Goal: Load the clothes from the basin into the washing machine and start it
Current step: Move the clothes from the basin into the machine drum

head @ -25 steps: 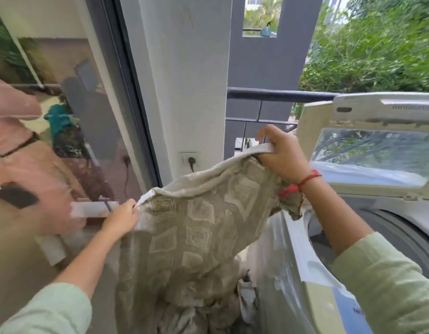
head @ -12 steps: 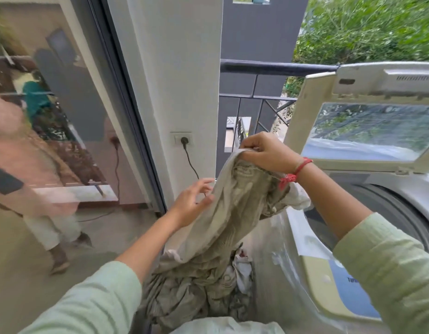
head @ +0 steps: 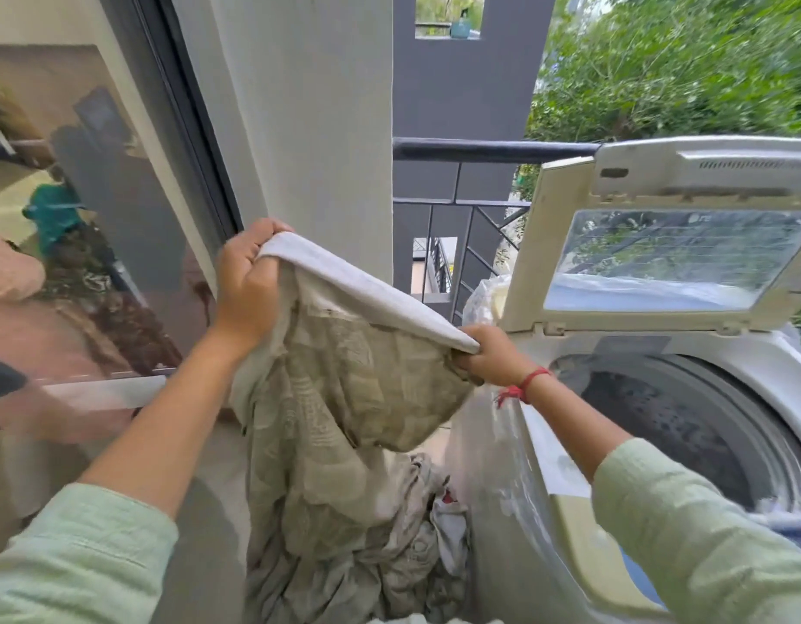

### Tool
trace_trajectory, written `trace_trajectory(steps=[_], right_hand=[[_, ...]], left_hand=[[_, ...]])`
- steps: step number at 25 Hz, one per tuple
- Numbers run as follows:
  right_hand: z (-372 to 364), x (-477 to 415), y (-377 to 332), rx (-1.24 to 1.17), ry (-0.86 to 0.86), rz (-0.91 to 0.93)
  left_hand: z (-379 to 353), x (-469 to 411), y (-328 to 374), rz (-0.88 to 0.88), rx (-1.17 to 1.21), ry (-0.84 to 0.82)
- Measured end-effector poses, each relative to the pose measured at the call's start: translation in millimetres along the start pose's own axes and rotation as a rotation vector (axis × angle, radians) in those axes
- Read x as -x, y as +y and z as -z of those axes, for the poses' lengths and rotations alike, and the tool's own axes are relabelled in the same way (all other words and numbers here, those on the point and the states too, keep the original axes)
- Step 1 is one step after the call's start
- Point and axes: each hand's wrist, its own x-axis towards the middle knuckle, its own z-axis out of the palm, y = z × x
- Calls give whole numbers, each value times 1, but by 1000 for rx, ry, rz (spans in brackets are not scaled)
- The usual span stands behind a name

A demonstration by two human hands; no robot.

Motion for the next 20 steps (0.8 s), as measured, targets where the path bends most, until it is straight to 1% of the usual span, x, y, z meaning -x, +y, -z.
trace_trajectory(steps=[2, 3, 4, 5, 6, 7, 8, 9, 10, 11, 12, 13, 14, 15, 16, 17, 18, 19, 20], right_hand=[[-9, -8, 0, -328, 96, -50], [-5, -13, -7, -534, 176, -110], [4, -15, -20, -800, 256, -174], [17, -18, -36, -1049, 335, -181], [30, -19, -52, -1185, 399, -124], [44, -18, -72, -1196, 433, -7], [54, -16, -93, -1053, 448, 117], [59, -15, -109, -785, 425, 214], [55, -14, -121, -491, 385, 250], [47, -12, -128, -273, 317, 233], [38, -11, -129, -152, 215, 197], [32, -9, -128, -126, 80, 165], [30, -7, -124, -169, -77, 132], [32, -1, -121, -233, -229, 117], [37, 2, -115, -277, -344, 112], [46, 3, -108, -264, -407, 128], [57, 0, -97, -174, -421, 154], [67, -3, -87, -20, -416, 174], [76, -7, -78, 162, -407, 180]], left_hand=[[27, -8, -3, 7, -48, 101], [41, -9, -10, 40, -103, 145], [55, -8, -22, 90, -221, 147], [67, -4, -37, 165, -405, 81], [76, 3, -55, 272, -605, -64], [81, 13, -76, 407, -770, -266], [83, 26, -96, 529, -870, -493], [82, 39, -110, 617, -902, -699], [80, 54, -121, 675, -873, -842], [76, 68, -129, 711, -807, -905], [71, 82, -133, 746, -692, -884], [66, 95, -135, 765, -541, -775], [60, 105, -132, 760, -374, -586], [58, 108, -125, 722, -263, -354], [61, 106, -117, 630, -207, -151], [68, 101, -109, 501, -189, -50], [79, 92, -101, 338, -249, -73], [90, 82, -92, 136, -381, -194], [97, 72, -85, -41, -578, -342]])
